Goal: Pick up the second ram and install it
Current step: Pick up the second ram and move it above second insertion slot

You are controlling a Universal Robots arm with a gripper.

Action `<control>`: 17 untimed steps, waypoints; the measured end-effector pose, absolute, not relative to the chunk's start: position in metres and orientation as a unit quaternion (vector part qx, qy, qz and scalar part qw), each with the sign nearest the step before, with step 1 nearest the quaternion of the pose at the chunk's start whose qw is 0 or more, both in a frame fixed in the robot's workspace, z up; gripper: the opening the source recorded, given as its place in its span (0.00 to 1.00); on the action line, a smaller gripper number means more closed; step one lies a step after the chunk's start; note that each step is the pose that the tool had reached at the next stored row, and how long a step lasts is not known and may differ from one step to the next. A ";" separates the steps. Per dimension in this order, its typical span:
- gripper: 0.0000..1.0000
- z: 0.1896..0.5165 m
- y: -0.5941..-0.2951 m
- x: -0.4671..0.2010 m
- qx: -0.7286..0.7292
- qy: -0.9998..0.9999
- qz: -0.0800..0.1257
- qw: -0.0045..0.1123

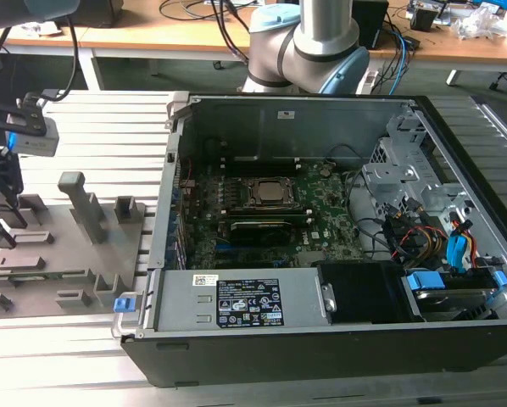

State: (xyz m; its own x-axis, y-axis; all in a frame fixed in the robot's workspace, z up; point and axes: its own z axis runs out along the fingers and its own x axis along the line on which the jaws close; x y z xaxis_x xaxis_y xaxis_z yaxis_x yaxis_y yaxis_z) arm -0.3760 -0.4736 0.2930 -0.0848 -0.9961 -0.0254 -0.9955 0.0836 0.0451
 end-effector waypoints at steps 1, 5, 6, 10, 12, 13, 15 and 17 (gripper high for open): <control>0.36 0.292 -0.474 -0.376 0.676 -0.736 -0.025 0.006; 0.36 0.289 -0.474 -0.376 0.676 -0.736 -0.025 0.006; 0.36 0.288 -0.474 -0.376 0.676 -0.736 -0.025 0.006; 0.36 0.285 -0.474 -0.376 0.676 -0.736 -0.025 0.006; 0.36 0.284 -0.474 -0.376 0.676 -0.736 -0.025 0.006; 0.36 0.283 -0.474 -0.376 0.676 -0.736 -0.025 0.006; 0.36 0.282 -0.474 -0.376 0.676 -0.736 -0.025 0.006; 0.36 0.281 -0.474 -0.376 0.676 -0.736 -0.025 0.006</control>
State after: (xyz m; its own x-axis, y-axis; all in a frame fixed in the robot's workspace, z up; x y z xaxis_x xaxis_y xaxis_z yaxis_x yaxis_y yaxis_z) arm -0.3760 -0.4736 0.2805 -0.0848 -0.9961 -0.0254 -0.9955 0.0836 0.0451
